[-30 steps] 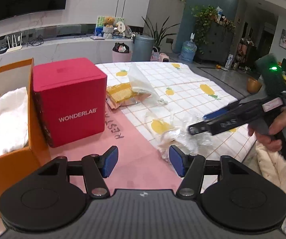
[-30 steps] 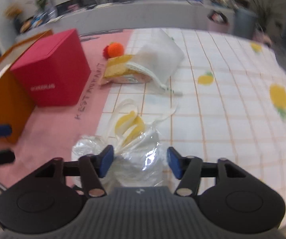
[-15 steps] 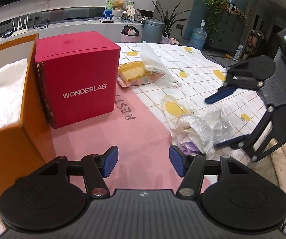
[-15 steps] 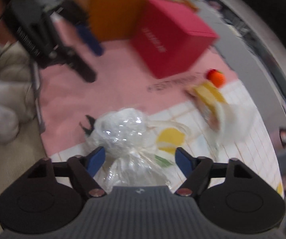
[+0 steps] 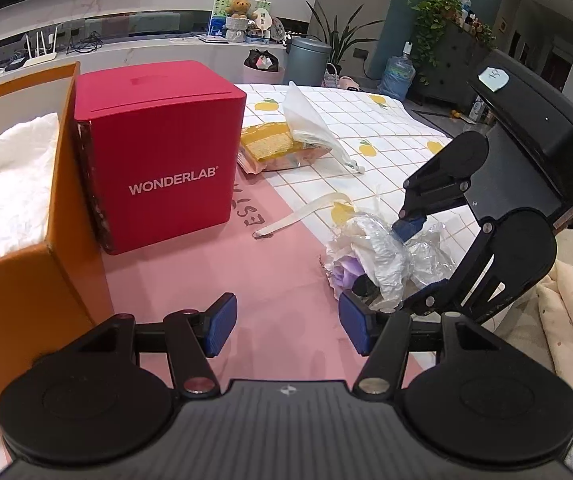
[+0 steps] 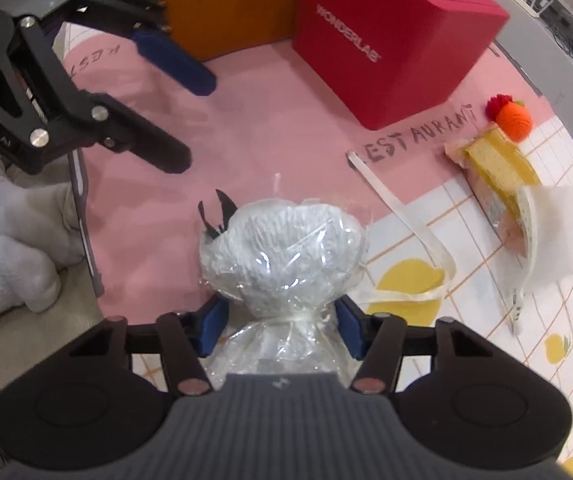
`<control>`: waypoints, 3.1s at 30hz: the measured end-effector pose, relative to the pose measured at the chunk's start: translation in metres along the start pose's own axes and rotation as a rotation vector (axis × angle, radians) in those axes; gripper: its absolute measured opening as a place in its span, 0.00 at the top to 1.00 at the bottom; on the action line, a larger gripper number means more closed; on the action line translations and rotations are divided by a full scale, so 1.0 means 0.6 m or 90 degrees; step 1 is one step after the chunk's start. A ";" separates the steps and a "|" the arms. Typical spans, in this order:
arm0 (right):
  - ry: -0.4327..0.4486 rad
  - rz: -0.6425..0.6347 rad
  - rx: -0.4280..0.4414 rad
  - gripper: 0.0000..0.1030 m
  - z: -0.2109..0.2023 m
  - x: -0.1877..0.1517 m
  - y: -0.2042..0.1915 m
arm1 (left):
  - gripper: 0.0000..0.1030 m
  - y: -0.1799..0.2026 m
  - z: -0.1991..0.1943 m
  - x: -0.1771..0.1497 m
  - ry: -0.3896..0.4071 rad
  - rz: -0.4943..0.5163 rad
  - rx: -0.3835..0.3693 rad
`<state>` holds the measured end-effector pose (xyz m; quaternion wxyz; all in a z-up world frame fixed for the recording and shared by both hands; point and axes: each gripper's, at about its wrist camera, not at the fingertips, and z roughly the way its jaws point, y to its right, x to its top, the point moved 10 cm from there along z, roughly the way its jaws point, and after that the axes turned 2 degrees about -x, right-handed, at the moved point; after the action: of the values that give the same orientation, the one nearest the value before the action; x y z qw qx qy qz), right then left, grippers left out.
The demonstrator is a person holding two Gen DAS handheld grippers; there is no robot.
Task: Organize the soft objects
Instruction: 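Grasp the plastic-wrapped white bundle with the right tool and lift it, then grasp the white mesh bag with the left tool while the right tool holds the bundle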
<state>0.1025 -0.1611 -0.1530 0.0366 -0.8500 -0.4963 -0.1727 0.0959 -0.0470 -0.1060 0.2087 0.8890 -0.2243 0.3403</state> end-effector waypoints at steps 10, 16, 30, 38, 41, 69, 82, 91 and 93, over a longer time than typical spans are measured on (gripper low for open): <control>0.055 0.132 -0.146 0.59 -0.028 -0.002 0.008 | 0.33 0.002 -0.004 0.006 -0.003 -0.004 0.007; 0.128 0.346 -0.237 0.60 -0.062 -0.036 0.027 | 0.33 0.018 -0.016 0.037 0.004 -0.023 -0.025; 0.200 0.502 -0.240 0.60 -0.133 -0.113 0.094 | 0.21 0.127 0.082 0.240 0.055 0.059 -0.011; 0.226 0.574 -0.257 0.59 -0.170 -0.151 0.126 | 0.16 0.127 0.246 0.352 -0.031 0.105 0.016; 0.245 0.595 -0.275 0.59 -0.183 -0.155 0.138 | 0.15 0.110 0.306 0.368 -0.064 0.123 0.055; 0.224 0.638 -0.279 0.59 -0.162 -0.167 0.163 | 0.47 0.064 0.480 0.309 -0.214 0.069 0.104; 0.229 0.617 -0.272 0.59 -0.153 -0.157 0.163 | 0.98 0.086 0.446 0.317 -0.199 0.081 0.077; 0.239 0.619 -0.273 0.60 -0.162 -0.154 0.162 | 0.98 0.131 0.367 0.348 -0.163 0.093 0.055; 0.238 0.618 -0.281 0.60 -0.166 -0.154 0.161 | 0.98 0.144 0.338 0.359 -0.148 0.095 0.051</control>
<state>0.1183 -0.3096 -0.0797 0.0207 -0.9234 0.0142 -0.3830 0.2970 -0.2787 -0.0749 0.1198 0.9107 -0.2989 0.2586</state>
